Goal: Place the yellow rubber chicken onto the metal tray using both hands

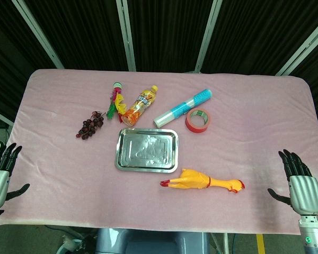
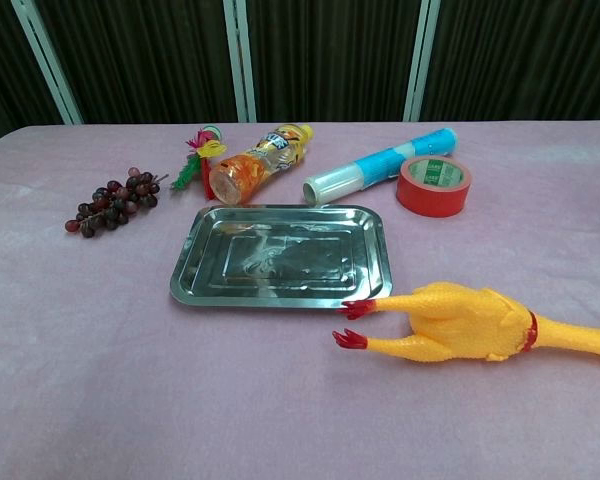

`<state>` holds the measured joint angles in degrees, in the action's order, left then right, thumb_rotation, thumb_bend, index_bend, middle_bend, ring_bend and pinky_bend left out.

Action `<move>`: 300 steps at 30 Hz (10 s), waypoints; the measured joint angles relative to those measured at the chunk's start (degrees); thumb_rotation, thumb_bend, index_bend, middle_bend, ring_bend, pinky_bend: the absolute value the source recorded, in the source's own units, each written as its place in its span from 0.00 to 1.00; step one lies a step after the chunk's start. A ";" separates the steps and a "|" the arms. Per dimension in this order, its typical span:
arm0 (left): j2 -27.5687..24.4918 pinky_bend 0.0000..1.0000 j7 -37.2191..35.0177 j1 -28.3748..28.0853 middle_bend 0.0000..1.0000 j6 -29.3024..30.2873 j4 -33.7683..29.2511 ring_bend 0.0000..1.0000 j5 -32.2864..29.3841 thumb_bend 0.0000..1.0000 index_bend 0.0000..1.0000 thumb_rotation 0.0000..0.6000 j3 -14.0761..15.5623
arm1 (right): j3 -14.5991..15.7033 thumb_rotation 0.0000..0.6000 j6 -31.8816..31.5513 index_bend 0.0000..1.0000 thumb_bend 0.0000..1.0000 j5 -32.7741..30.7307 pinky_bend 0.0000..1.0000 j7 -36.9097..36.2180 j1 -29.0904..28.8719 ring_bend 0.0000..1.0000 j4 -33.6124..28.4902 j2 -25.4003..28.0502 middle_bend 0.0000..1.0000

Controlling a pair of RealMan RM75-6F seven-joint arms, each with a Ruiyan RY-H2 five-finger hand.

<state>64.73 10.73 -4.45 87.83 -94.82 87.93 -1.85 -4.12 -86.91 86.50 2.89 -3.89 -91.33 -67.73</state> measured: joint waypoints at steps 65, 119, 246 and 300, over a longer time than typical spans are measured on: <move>-4.33 0.00 -0.02 -1.53 0.01 -1.90 -3.32 0.00 1.52 0.00 0.02 1.00 -0.13 | 3.23 1.00 28.18 0.37 0.04 1.63 0.34 -3.14 -18.51 0.25 6.17 -8.19 0.29; -5.02 0.01 -5.04 -7.25 0.08 -8.18 -4.95 0.05 3.78 0.00 0.06 1.00 -0.46 | 6.28 1.00 22.86 0.94 0.81 9.19 0.85 -29.45 -23.24 0.67 16.29 -10.10 0.70; 26.76 0.45 11.87 -52.02 0.24 -26.87 -16.02 0.29 -39.54 0.35 0.12 1.00 -14.04 | 3.70 1.00 15.10 0.97 0.85 10.70 0.86 -35.47 -29.99 0.69 6.28 -6.59 0.72; 21.40 0.38 9.49 -49.56 0.13 -26.66 -19.08 0.14 -36.48 0.14 0.04 1.00 -12.24 | 3.33 1.00 12.63 0.98 0.87 11.06 0.87 -40.49 -29.46 0.70 7.27 -6.10 0.72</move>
<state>86.13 20.22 -54.02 61.17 -113.90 51.45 -14.09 -0.79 -74.28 97.55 -37.60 -33.35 -84.07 -73.83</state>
